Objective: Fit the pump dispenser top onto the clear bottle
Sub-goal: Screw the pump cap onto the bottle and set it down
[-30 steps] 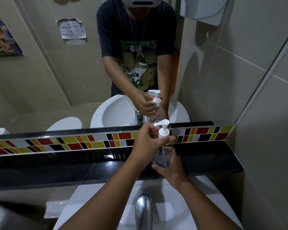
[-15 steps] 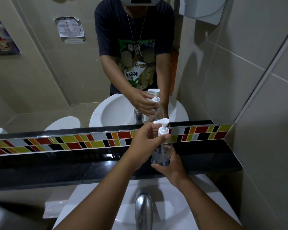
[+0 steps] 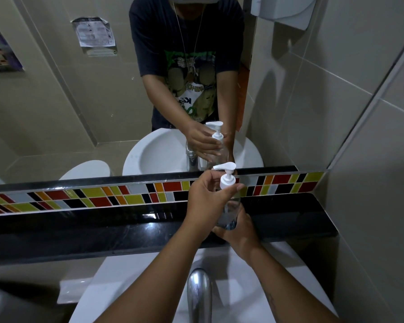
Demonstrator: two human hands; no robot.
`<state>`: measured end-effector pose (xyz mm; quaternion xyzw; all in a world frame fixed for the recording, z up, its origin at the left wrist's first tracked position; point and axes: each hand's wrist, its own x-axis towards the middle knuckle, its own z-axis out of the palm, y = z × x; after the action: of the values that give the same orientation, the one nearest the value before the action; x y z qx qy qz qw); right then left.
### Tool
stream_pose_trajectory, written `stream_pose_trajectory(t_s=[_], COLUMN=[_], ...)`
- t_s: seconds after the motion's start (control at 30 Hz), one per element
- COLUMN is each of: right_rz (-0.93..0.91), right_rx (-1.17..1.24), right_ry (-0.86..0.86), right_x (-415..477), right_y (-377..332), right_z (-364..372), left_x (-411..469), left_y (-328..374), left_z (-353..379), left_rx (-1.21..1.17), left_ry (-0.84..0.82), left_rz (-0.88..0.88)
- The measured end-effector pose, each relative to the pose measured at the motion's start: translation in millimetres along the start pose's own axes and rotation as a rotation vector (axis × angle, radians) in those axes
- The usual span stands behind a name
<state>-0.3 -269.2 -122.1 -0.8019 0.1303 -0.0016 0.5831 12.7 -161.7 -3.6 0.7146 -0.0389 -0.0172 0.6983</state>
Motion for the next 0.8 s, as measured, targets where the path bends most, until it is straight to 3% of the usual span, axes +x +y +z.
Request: stream_pose_trajectory(t_s=[0.8], right_rz=[-0.021], right_rx=[-0.047], right_ry=[0.000], right_x=[-2], right_y=[-7], right_z=[-7], left_x=[9], left_y=[6], left_z=[-16], left_rx=[0.034], left_ry=[-0.247], left_rz=[0.013])
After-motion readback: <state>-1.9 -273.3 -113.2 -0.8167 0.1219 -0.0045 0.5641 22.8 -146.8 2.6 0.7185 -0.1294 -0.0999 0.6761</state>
